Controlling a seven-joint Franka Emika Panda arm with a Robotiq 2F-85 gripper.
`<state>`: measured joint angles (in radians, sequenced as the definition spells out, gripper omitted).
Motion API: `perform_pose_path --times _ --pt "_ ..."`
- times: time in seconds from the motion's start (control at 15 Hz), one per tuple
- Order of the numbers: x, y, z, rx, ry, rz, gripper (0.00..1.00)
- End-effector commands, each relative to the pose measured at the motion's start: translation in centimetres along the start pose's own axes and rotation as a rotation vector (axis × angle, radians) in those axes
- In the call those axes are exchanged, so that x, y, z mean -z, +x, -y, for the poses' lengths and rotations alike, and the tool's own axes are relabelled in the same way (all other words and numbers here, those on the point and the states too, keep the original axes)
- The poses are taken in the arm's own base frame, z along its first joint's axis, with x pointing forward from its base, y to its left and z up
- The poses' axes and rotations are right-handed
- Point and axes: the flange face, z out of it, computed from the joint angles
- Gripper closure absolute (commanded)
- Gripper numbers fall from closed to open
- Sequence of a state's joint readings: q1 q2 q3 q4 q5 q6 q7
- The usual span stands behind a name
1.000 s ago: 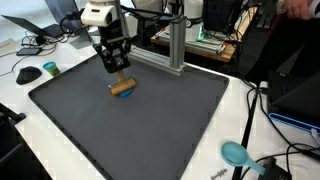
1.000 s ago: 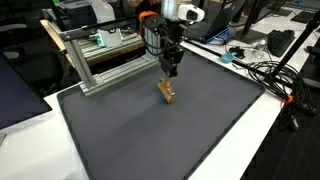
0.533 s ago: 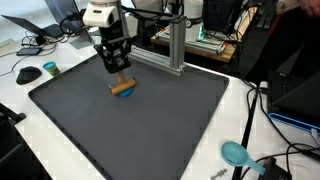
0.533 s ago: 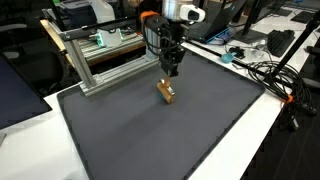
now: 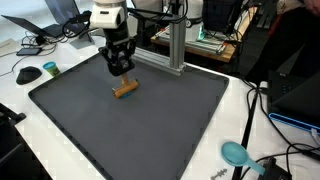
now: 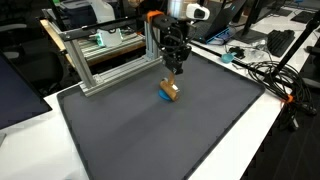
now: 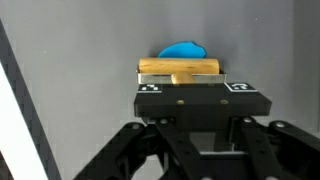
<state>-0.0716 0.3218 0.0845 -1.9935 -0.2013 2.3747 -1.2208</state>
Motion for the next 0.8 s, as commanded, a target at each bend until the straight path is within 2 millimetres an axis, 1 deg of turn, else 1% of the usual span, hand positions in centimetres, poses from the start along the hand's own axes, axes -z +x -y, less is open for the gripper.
perform_pose_path --times 0.0,0.6,0.73 --pt "-3.2 1.5 1.3 0.035 0.079 -0.025 0.78" --pt "-3.1 1.8 1.3 0.058 0.077 -0.028 0.78" --pt "-2.0 1.2 0.8 0.031 0.072 -0.032 0.78"
